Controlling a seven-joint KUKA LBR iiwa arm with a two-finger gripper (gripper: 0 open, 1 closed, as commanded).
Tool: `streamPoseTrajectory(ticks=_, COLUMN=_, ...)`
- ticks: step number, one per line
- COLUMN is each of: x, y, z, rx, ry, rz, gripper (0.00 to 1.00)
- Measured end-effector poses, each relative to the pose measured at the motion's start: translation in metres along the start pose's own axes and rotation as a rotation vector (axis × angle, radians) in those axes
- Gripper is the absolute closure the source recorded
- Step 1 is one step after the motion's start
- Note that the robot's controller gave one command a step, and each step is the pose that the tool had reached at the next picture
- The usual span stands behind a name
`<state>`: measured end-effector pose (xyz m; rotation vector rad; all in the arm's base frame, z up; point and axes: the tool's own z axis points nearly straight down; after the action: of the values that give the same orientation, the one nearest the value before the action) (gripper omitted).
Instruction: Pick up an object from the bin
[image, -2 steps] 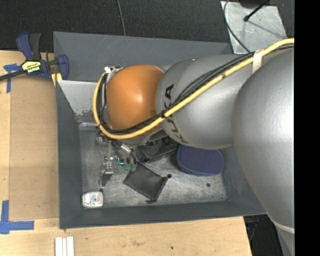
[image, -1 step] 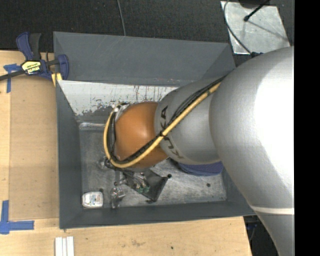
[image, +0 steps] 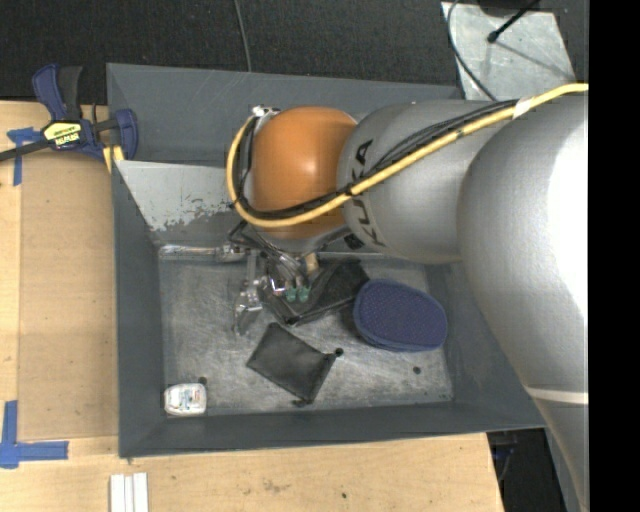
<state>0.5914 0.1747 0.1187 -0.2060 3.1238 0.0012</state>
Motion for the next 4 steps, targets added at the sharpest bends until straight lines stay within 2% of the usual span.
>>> streamPoseTrajectory(ticks=1, x=0.052, y=-0.061, z=0.014, rx=0.0, ry=0.011, rz=-0.139, gripper=0.0)
streamPoseTrajectory(ticks=2, x=0.049, y=-0.071, z=-0.001, rx=-0.001, ry=0.006, rz=-0.284, gripper=0.0)
streamPoseTrajectory(ticks=3, x=0.03, y=-0.097, z=0.015, rx=-0.004, ry=-0.002, rz=-0.416, gripper=0.0)
streamPoseTrajectory(ticks=4, x=0.012, y=-0.138, z=0.012, rx=-0.003, ry=0.005, rz=-0.349, gripper=0.0)
